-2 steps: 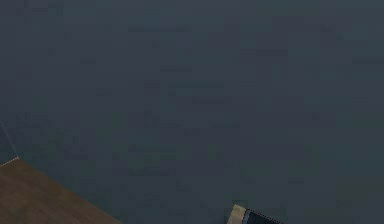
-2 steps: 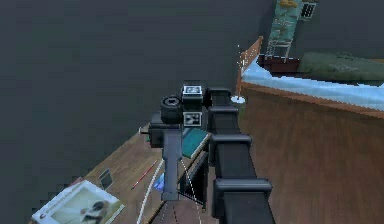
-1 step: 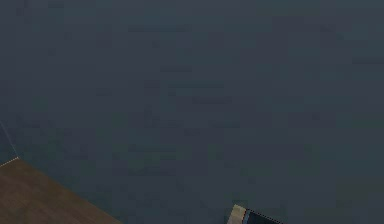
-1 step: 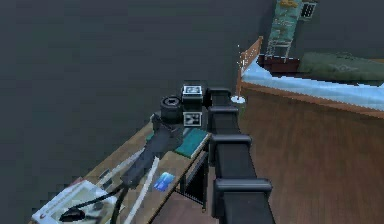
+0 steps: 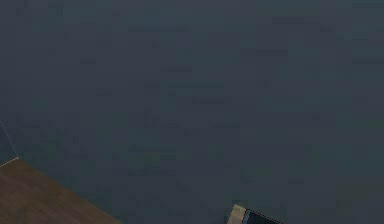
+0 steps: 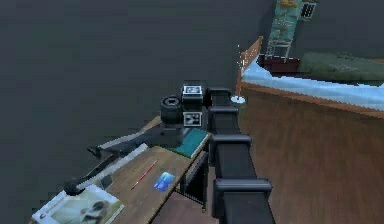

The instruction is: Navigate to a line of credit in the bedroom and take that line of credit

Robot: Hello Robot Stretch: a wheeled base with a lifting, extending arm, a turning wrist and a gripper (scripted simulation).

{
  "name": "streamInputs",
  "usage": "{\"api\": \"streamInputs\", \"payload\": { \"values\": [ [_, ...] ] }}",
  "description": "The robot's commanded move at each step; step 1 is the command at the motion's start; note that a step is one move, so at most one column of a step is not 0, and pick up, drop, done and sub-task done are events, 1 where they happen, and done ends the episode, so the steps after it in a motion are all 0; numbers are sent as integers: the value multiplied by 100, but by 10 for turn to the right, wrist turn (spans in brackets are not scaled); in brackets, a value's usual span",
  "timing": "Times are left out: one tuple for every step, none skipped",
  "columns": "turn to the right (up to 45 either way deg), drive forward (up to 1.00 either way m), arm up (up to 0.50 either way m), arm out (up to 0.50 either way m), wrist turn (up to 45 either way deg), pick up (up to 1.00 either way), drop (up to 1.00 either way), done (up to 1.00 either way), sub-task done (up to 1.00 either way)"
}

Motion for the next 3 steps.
{"api": "streamInputs", "payload": {
  "values": [
    [0,0,0,0,450,0,0,0,0],
    [0,0,0,0,210,0,0,0,0],
    [0,0,-30,0,0,0,0,0,0]
  ]
}}
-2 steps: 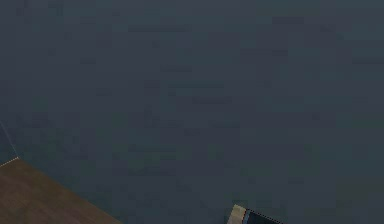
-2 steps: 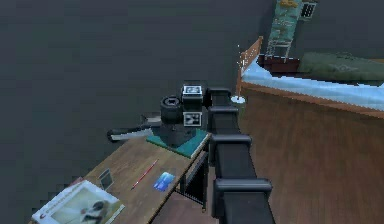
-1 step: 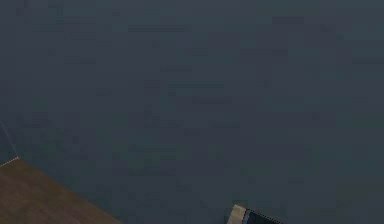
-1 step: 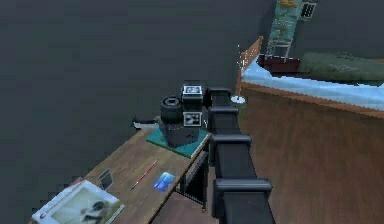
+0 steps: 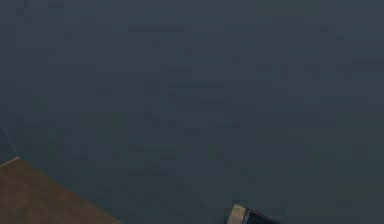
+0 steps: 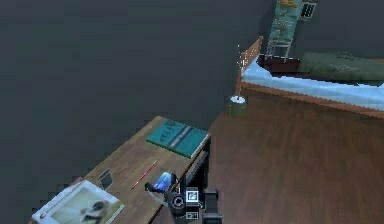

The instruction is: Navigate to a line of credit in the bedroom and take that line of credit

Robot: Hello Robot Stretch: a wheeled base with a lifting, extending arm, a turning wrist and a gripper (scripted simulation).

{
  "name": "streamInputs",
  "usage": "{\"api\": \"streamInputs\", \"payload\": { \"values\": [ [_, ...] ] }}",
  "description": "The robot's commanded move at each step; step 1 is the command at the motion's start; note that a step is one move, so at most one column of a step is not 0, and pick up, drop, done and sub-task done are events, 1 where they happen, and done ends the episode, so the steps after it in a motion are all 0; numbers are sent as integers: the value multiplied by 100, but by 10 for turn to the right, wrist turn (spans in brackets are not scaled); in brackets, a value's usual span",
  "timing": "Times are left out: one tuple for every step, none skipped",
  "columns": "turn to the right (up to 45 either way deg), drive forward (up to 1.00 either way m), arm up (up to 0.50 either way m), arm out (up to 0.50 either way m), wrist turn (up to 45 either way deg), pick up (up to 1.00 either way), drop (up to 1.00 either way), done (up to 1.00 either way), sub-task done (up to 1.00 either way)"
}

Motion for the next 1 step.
{"api": "streamInputs", "payload": {
  "values": [
    [0,0,0,0,0,100,0,0,0]
  ]
}}
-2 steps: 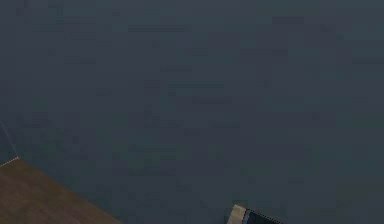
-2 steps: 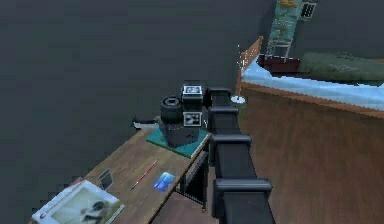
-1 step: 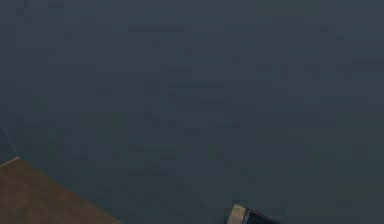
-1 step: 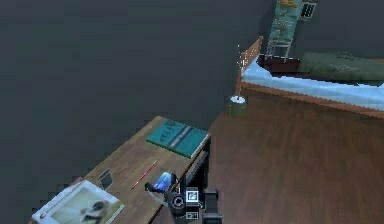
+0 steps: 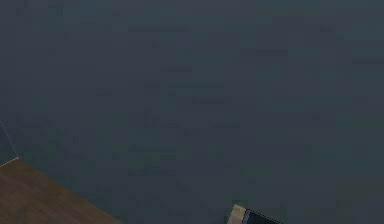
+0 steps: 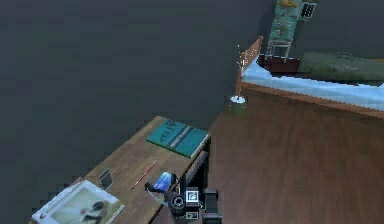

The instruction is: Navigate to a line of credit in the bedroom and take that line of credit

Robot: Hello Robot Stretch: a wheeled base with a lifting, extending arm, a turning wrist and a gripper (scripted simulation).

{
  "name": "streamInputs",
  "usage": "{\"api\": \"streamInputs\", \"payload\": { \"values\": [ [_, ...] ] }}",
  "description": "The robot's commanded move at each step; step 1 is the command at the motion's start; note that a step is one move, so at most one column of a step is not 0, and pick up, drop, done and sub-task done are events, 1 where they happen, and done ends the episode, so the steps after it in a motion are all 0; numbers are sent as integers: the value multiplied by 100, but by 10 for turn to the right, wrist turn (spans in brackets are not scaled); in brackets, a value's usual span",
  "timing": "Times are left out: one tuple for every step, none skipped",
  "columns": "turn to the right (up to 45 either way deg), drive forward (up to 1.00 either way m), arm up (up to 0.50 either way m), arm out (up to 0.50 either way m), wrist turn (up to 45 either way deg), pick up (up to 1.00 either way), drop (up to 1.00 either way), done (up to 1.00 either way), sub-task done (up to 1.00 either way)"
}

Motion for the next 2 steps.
{"api": "streamInputs", "payload": {
  "values": [
    [0,0,10,0,0,0,0,0,0],
    [0,0,0,0,0,0,0,100,0]
  ]
}}
